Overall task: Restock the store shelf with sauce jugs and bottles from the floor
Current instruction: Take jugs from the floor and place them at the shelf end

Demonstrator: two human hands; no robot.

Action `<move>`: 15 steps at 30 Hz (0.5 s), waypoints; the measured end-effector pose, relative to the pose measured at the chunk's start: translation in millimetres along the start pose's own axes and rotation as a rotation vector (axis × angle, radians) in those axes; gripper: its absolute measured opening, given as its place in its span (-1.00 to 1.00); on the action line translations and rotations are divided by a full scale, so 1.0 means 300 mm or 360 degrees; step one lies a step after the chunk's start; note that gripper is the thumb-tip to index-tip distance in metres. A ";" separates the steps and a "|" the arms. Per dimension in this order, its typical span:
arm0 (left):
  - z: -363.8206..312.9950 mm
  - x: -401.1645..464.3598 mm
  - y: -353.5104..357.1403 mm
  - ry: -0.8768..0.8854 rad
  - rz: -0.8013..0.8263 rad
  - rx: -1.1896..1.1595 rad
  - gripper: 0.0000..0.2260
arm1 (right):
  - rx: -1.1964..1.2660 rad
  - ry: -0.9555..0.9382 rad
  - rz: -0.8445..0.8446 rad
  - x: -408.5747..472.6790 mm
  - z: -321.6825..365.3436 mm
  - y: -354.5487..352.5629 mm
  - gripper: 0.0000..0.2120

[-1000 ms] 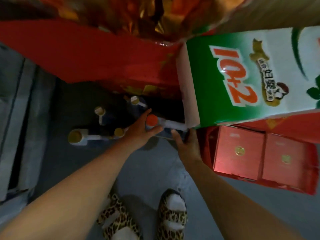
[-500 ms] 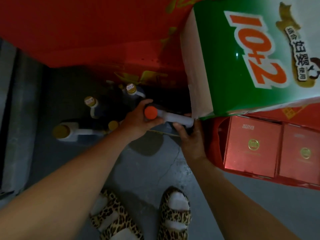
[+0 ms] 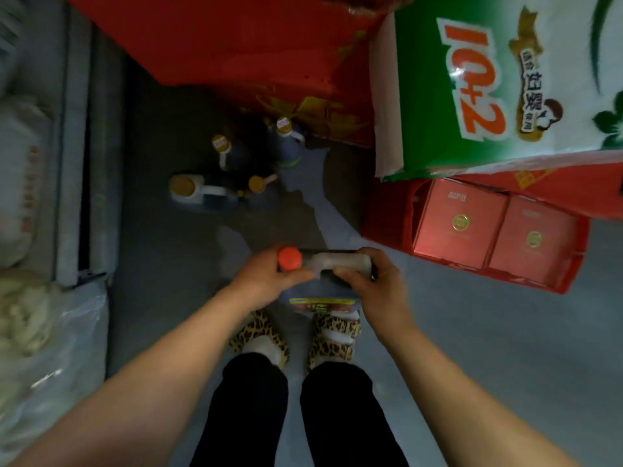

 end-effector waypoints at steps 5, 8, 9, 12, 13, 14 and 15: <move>-0.065 -0.257 -0.082 -0.0092 -0.0131 -0.0036 -0.40 | -0.0174 -0.0032 0.0092 -0.180 0.187 -0.064 -0.67; -0.165 -0.404 -0.172 -0.0070 -0.0208 -0.0067 -0.40 | -0.0264 -0.0141 0.0104 -0.289 0.346 -0.122 -0.56; -0.203 -0.455 -0.209 -0.0051 -0.0234 -0.0063 -0.40 | -0.0298 -0.0207 0.0103 -0.332 0.410 -0.145 -0.58; -0.325 -0.609 -0.341 0.0028 -0.0328 -0.0062 -0.39 | -0.0429 -0.0391 0.0074 -0.462 0.632 -0.214 -0.61; -0.367 -0.661 -0.390 0.0063 -0.0364 -0.0067 -0.40 | -0.0479 -0.0440 0.0057 -0.507 0.709 -0.236 -0.56; -0.413 -0.715 -0.443 0.0097 -0.0400 -0.0069 -0.42 | -0.0520 -0.0502 0.0036 -0.555 0.790 -0.257 -0.51; -0.460 -0.768 -0.500 0.0139 -0.0445 -0.0056 -0.45 | -0.0555 -0.0571 0.0008 -0.603 0.871 -0.278 -0.47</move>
Point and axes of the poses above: each hand's wrist, its own x-axis towards the middle knuckle, its own y-axis out of the palm, z = x × y, the point moved 4 cm from there along x, towards the middle knuckle, and after that the axes turned 7 degrees about y, right-handed, at the moved point
